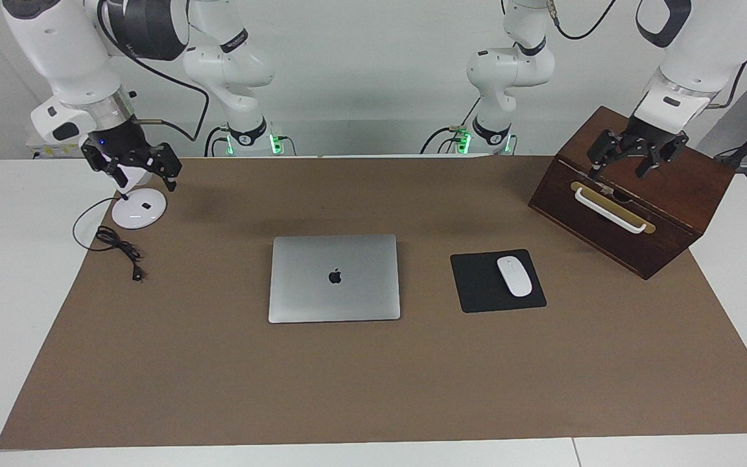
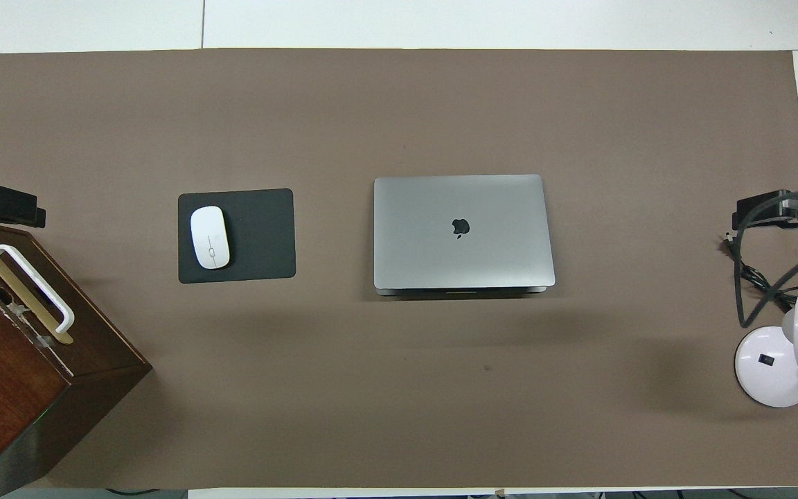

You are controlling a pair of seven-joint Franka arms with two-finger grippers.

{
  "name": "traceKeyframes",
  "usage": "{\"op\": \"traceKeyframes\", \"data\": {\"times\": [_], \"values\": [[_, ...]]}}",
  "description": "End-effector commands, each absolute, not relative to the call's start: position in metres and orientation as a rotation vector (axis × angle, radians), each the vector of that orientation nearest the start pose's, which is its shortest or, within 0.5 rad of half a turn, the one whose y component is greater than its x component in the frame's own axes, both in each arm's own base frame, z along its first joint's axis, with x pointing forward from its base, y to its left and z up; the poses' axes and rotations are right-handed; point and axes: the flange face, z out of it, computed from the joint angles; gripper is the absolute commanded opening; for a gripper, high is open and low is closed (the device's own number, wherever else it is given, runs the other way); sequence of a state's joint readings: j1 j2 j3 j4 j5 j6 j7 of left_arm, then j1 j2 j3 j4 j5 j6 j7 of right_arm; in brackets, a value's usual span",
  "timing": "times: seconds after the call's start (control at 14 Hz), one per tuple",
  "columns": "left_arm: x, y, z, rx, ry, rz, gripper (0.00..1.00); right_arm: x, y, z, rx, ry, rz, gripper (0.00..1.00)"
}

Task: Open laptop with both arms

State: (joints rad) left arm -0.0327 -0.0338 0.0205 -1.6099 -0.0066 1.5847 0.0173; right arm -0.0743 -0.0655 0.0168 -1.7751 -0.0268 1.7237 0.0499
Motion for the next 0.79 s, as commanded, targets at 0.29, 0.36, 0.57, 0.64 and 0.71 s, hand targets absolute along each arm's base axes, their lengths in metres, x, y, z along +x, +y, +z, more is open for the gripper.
{"op": "traceKeyframes", "data": {"times": [0.29,0.36,0.57,0.64,0.71], "values": [[0.547,-0.009,0.626,-3.144,-0.113,-0.13,0.0,0.571,-0.03,0.546,-3.157,0.122,-0.072,0.84],[0.548,-0.008,0.627,-3.143,-0.118,-0.144,0.0,0.571,-0.032,0.546,-3.149,0.136,-0.084,0.81],[0.549,-0.008,0.626,-3.143,-0.092,-0.157,0.0,0.576,-0.031,0.535,-3.132,0.16,-0.096,0.77],[0.55,-0.01,0.623,-3.146,-0.083,-0.171,0.0,0.58,-0.025,0.525,-3.084,0.197,-0.12,0.77],[0.547,-0.013,0.617,-3.158,-0.083,-0.195,0.0,0.583,-0.022,0.514,-3.025,0.238,-0.143,0.78]]}}
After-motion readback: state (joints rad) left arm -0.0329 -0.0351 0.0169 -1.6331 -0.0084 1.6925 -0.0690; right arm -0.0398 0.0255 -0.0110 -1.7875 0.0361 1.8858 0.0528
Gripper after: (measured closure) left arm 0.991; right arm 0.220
